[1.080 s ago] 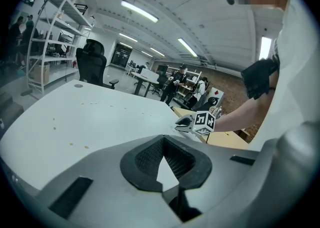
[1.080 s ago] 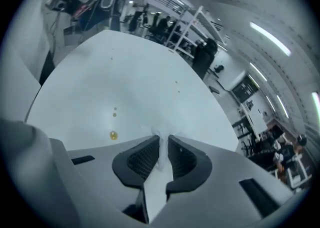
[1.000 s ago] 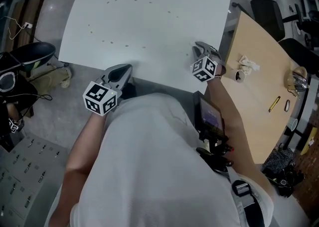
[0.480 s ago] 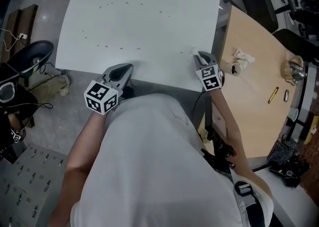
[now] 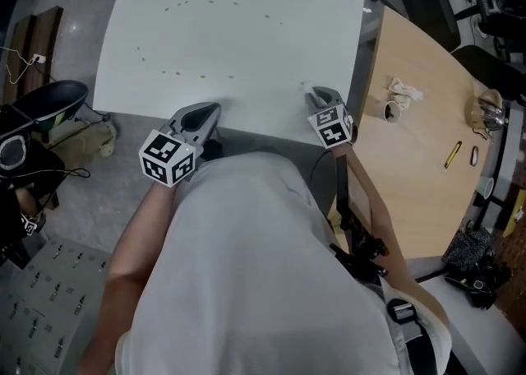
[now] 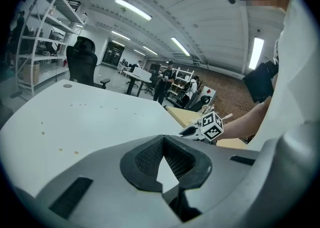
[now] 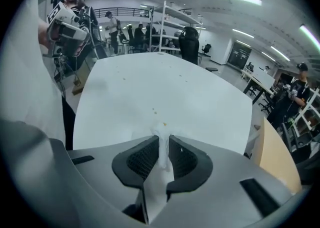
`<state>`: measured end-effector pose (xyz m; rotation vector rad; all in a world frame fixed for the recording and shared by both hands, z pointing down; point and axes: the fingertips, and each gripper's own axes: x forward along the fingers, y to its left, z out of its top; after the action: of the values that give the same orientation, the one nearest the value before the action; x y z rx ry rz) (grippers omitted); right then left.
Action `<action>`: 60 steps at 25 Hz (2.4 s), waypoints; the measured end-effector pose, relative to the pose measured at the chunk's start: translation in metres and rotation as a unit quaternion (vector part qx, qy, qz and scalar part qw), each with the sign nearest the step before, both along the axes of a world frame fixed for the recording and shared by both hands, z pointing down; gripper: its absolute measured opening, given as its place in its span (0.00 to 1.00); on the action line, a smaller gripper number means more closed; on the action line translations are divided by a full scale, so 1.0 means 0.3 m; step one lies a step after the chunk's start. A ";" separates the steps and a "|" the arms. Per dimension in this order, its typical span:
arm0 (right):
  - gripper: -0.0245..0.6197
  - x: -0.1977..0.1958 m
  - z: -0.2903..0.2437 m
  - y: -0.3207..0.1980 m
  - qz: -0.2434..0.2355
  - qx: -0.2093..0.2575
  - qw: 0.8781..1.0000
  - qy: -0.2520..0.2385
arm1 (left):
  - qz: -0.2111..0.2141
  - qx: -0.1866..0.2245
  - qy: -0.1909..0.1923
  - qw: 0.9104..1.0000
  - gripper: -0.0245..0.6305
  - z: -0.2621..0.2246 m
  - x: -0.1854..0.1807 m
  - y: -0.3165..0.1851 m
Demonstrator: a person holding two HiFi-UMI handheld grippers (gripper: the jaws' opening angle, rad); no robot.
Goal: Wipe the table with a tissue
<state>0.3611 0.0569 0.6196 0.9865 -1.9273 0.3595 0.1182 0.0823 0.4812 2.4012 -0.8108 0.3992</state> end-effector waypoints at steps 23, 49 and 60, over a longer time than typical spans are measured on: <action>0.13 -0.266 0.010 -0.080 -0.099 -0.041 0.992 -0.063 | -0.023 -0.004 -0.005 1.000 0.05 0.004 -0.071 -0.007; 0.13 -0.146 0.006 -0.094 0.137 0.021 0.988 -0.066 | 0.013 0.001 0.008 1.000 0.05 -0.001 -0.145 -0.040; 0.13 -0.395 0.018 -0.057 0.007 -0.028 0.998 -0.062 | 0.024 0.008 0.018 1.000 0.05 -0.003 -0.281 -0.057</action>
<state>0.2425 0.0398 0.6251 0.9606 -2.0121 0.4900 0.0340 0.0653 0.4804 2.4389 -0.7448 0.3693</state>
